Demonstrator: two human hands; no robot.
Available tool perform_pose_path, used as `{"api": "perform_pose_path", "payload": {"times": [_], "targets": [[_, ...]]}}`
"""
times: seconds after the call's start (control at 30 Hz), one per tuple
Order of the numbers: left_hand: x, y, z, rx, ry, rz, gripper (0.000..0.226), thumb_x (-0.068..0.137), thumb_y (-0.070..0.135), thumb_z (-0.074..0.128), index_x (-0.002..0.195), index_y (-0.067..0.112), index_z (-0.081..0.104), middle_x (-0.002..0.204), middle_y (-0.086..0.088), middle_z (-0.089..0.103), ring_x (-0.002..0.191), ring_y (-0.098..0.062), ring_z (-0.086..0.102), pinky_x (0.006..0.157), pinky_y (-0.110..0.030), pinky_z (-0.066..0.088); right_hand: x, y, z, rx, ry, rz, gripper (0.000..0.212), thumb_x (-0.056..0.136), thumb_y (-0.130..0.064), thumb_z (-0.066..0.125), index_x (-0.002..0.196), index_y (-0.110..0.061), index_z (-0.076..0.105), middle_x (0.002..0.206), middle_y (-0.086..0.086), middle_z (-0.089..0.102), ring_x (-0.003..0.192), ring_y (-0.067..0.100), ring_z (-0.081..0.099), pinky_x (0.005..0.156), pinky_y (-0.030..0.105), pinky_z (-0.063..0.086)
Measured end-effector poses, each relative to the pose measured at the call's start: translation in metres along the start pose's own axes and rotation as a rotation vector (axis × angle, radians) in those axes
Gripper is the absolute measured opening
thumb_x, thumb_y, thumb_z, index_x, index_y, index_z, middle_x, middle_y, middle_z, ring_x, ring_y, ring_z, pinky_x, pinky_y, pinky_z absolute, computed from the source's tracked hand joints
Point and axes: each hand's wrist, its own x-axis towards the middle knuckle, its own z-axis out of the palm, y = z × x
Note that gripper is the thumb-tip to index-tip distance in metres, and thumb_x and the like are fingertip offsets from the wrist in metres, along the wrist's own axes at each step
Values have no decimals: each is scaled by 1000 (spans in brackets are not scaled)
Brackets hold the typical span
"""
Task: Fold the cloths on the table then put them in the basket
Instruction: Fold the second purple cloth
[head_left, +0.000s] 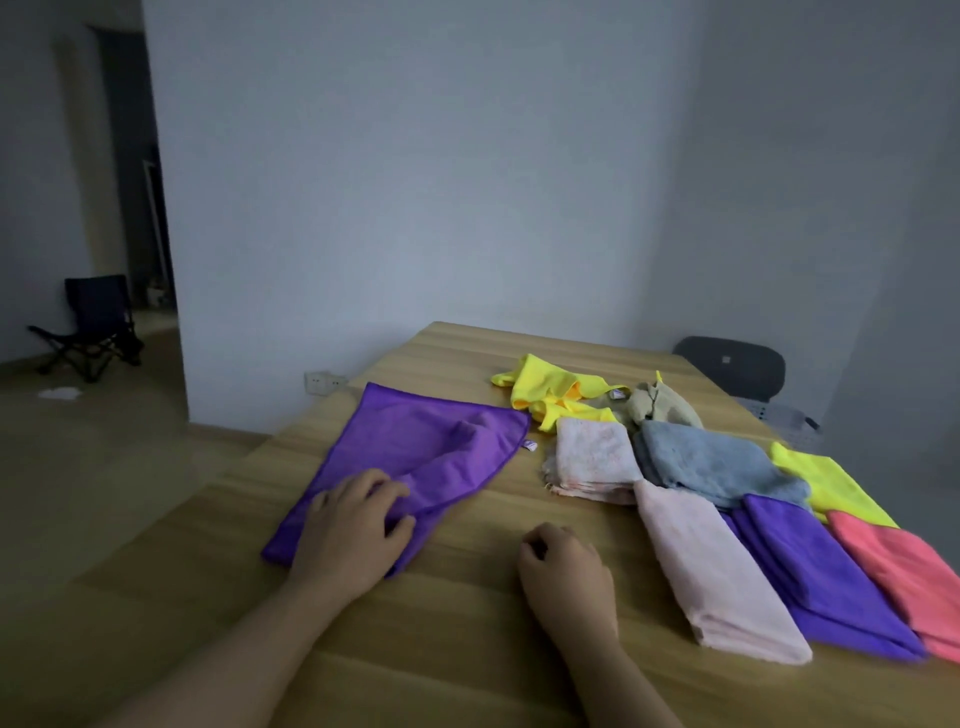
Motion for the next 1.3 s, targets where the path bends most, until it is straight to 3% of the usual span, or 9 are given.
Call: {"api": "perform_pose_path", "payload": {"times": [0.1,0.33,0.53,0.67,0.8,0.97,1.1,1.23,1.3], "targets": [[6,-3,3,-41,-154,-56,32,89,50,48,117,36,54,126,17,51,119,-9,47,99,-30,32,2,1,1,18,-8,16,20,89,-31,44,96,-27,62,106,-3,61,104,20,53,81,30,39],[13,-6,1,-159,-94,-84,16,86,35,60,100,29,66,106,12,66,101,-12,58,85,-30,46,9,3,0,123,-94,28,14,87,-34,46,88,-34,61,95,-7,65,98,18,57,81,29,40],[14,10,-9,-32,195,-61,15,91,35,52,98,27,63,88,8,67,72,-10,55,52,-23,34,9,0,-3,197,-101,75,12,86,-33,49,82,-34,60,90,-7,66,94,17,58,84,30,44],[14,13,-10,-306,275,-157,20,88,26,61,107,21,64,83,5,65,70,-9,50,53,-21,33,6,-4,-6,284,-101,81,12,87,-30,51,78,-32,60,85,-5,67,90,17,60,81,29,45],[9,17,-8,-752,130,-244,26,83,22,68,106,31,61,84,14,63,80,4,55,65,-16,40,2,-8,-11,461,-105,134,18,89,-25,54,74,-28,64,74,-6,69,72,12,60,66,25,45],[-1,36,-6,-867,-85,-113,29,81,22,70,93,43,54,83,19,67,89,7,61,66,-4,44,0,-24,-24,1032,-210,333,14,94,-19,52,87,-17,64,71,9,68,53,16,60,44,22,45],[-12,48,-3,-998,-305,93,17,86,47,56,102,41,55,93,10,71,88,-3,66,73,-18,52,-4,-28,-23,1211,-408,452,17,94,-30,50,98,-19,62,89,15,70,71,29,69,57,33,55],[-9,47,-13,-1264,-27,79,23,79,51,53,92,37,67,89,3,73,77,-18,71,63,-24,56,0,-22,-24,1216,-330,496,14,91,-13,56,104,-17,57,84,13,65,60,21,61,44,25,46],[-3,39,-13,-1140,203,22,12,87,36,55,86,41,66,83,8,72,75,-13,70,65,-25,55,2,-20,-25,1130,-258,467,28,87,-2,59,105,-22,55,75,12,64,45,16,57,38,22,45]]}}
